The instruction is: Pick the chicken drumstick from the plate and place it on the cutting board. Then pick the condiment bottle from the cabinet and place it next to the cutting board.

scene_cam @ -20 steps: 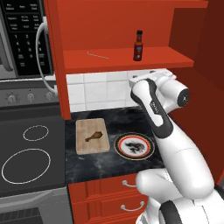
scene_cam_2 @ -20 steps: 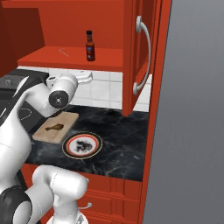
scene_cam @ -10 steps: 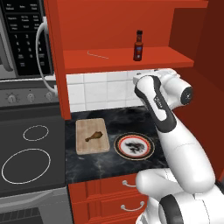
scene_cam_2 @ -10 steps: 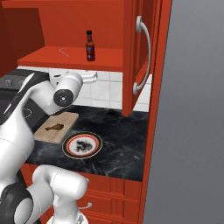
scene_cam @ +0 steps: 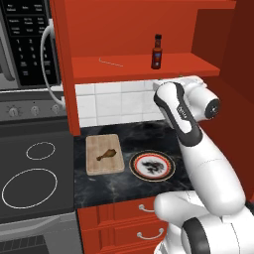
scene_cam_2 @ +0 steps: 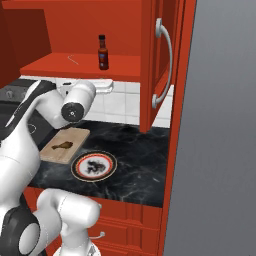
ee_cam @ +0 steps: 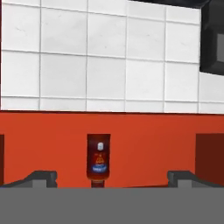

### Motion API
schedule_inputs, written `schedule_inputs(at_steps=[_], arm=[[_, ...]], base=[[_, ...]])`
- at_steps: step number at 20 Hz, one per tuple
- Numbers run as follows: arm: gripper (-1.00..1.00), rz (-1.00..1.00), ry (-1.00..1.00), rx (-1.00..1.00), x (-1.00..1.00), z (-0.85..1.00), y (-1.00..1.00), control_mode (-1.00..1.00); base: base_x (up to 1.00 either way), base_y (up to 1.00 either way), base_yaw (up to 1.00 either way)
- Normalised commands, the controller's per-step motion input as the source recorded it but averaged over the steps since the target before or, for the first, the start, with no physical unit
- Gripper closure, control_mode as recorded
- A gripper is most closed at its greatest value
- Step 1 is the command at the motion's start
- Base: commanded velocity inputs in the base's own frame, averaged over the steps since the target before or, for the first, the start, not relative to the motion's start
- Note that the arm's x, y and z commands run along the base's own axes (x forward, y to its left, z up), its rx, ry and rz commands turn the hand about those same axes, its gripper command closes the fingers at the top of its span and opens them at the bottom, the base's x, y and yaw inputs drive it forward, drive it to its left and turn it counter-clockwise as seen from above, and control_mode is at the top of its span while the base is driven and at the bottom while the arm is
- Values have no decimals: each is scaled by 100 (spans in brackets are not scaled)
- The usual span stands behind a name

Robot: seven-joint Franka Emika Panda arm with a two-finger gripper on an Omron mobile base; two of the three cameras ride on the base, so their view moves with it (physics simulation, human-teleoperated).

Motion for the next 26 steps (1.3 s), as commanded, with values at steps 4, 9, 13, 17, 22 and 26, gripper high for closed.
schedule_inputs(at_steps=[4, 9, 13, 17, 22, 26], arm=[[-100, -5, 0, 8, -4, 37, 0, -100], [-100, -5, 1, 6, -4, 39, 0, -100], [-100, -5, 3, 3, -5, 40, 0, -100], [-100, -5, 6, 1, -3, 41, 0, -100], [-100, -3, 11, 0, -1, 35, 0, -100], [-100, -1, 13, 0, 0, 30, 0, -100]], base=[[0, 0, 0], [0, 0, 0], [0, 0, 0], [0, 0, 0], [0, 0, 0], [0, 0, 0]])
